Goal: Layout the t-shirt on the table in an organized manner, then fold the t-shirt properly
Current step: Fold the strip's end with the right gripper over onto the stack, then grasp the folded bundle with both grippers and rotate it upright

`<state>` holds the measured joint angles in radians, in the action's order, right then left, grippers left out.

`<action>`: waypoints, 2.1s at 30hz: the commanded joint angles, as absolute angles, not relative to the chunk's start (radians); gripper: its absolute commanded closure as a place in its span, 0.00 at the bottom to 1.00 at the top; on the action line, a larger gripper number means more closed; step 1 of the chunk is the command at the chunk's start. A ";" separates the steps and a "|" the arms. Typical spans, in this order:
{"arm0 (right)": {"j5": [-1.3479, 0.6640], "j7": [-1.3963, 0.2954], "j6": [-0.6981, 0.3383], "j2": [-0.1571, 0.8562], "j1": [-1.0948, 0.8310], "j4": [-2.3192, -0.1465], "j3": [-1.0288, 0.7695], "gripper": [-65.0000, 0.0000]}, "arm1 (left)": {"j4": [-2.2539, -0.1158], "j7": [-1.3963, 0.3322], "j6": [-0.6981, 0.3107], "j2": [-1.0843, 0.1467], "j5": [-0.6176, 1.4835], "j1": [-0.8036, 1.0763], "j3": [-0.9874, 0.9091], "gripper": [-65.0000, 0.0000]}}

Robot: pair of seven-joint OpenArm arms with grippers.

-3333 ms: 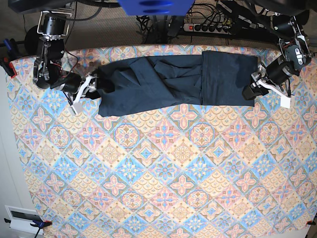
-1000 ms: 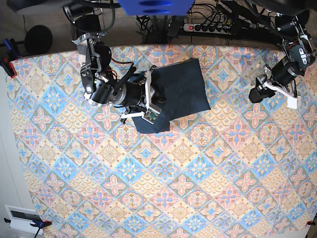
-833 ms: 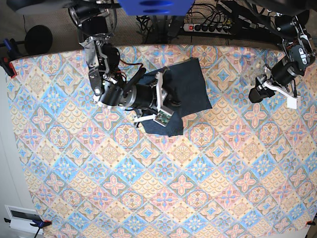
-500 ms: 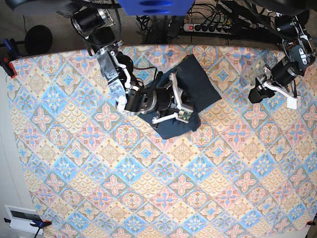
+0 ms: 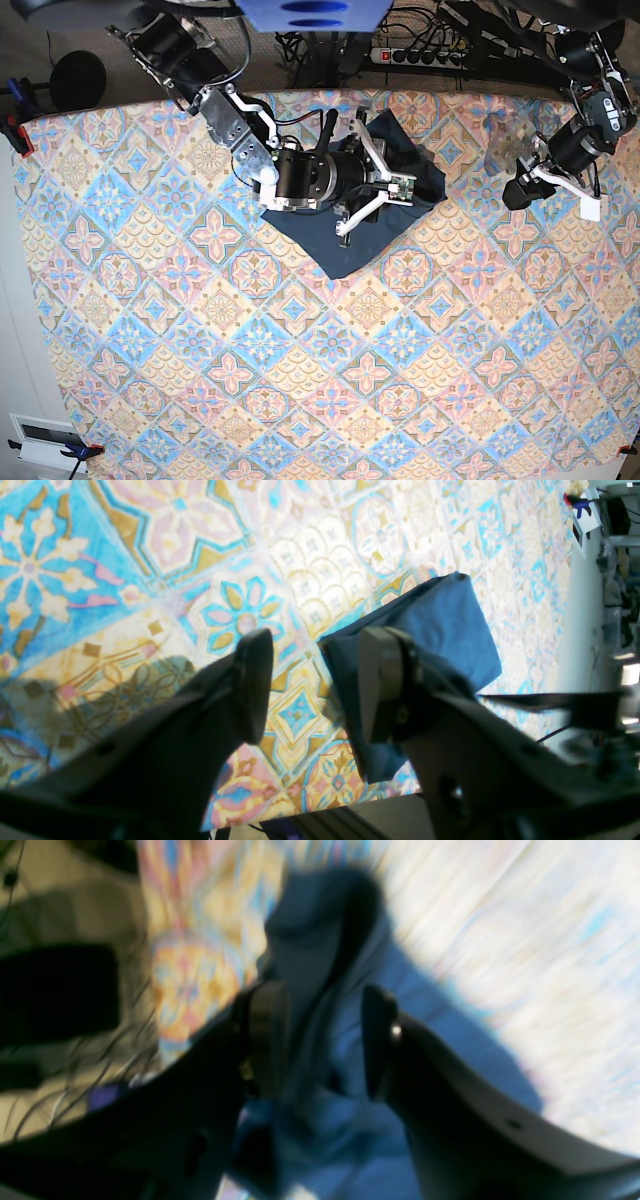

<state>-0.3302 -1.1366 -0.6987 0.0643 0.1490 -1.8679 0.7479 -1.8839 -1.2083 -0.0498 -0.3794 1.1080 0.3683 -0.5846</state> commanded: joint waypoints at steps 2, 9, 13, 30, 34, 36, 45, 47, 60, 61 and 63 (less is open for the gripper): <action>-0.337 -1.127 -0.698 0.064 0.162 -1.899 0.716 0.64 | -1.897 -1.196 -0.054 -0.394 1.124 0.366 -0.591 0.57; -0.338 -1.124 -0.698 0.064 0.162 -1.917 0.613 0.64 | -1.897 -1.199 -0.054 -0.394 1.124 0.364 -0.591 0.57; -0.335 -1.033 -0.698 0.064 0.157 -1.903 0.518 0.64 | -1.903 -1.204 -0.054 -0.394 1.132 0.372 -0.581 0.57; -0.332 -0.998 -0.698 0.059 0.315 -1.549 0.272 1.00 | -1.952 -1.194 -0.054 -0.389 0.981 0.386 -0.136 1.00; -0.332 -0.998 -0.698 0.053 0.401 -1.446 0.285 1.00 | -1.948 -1.173 -0.054 -0.326 0.872 0.372 -0.071 1.00; -0.332 -0.998 -0.698 0.033 0.438 -1.395 0.321 1.00 | -1.928 -1.158 -0.054 -0.311 0.814 0.369 -0.039 1.00; -0.255 -0.941 -0.698 -0.048 0.529 -1.205 0.524 1.00 | -1.725 -1.130 -0.053 -0.282 0.599 0.222 0.102 1.00; -0.159 -0.908 -0.698 -0.048 0.529 -1.159 0.561 1.00 | -1.724 -1.130 -0.053 -0.282 0.590 0.211 0.104 1.00; 0.091 -0.914 -0.698 -0.013 0.522 -1.033 0.657 1.00 | -1.724 -1.132 -0.053 -0.366 0.558 0.110 0.097 1.00; 0.091 -0.928 -0.698 0.028 0.522 -1.073 0.657 1.00 | -1.724 -1.132 -0.053 -0.374 0.549 0.093 0.096 1.00; 0.090 -0.955 -0.698 0.088 0.503 -1.153 0.659 1.00 | -1.722 -1.132 -0.053 -0.375 0.532 0.064 0.099 1.00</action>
